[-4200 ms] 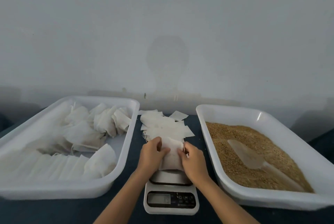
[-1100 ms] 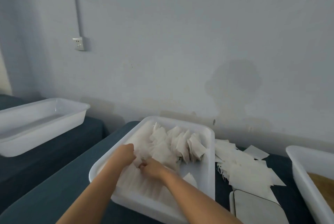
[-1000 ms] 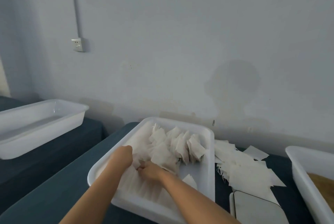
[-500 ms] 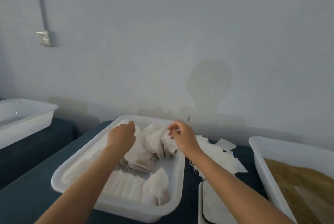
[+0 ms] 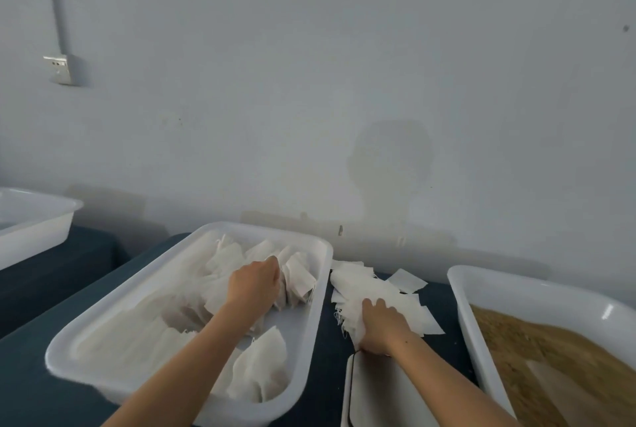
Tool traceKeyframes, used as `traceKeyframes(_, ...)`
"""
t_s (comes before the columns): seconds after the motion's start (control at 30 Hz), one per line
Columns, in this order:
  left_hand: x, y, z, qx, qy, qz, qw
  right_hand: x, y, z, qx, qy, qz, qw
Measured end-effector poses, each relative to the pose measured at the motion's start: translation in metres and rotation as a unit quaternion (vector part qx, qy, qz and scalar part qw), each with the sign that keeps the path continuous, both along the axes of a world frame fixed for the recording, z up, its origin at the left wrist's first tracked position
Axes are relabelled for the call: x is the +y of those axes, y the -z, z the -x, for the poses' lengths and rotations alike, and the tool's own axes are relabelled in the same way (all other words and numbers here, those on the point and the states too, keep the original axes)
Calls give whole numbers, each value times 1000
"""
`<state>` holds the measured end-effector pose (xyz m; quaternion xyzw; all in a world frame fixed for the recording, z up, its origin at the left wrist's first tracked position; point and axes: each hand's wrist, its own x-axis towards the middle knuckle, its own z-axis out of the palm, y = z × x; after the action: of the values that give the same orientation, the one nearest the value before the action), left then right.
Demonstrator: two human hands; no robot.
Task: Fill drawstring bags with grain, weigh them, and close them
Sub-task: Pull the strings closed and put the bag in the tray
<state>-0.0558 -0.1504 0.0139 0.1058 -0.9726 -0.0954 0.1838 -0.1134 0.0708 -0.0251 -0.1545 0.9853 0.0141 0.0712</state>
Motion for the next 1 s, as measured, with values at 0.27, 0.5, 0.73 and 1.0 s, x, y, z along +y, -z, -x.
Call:
traceKeyframes(0.27,18,-16,0,57,18,-35,998,14,-16,1,89,-23,91,992)
traceKeyframes(0.5,110,-47,0,119,220,-221,943,80,-77,-11,186,49,417,888)
traceKeyframes(0.73,237,-47,19,-54,289,-516,804,182,-98,-40,114,132,603,778)
traceKeyframes(1.0,327,-17,8,-162,348,-611,693,257,-59,-66,102,173,566,799)
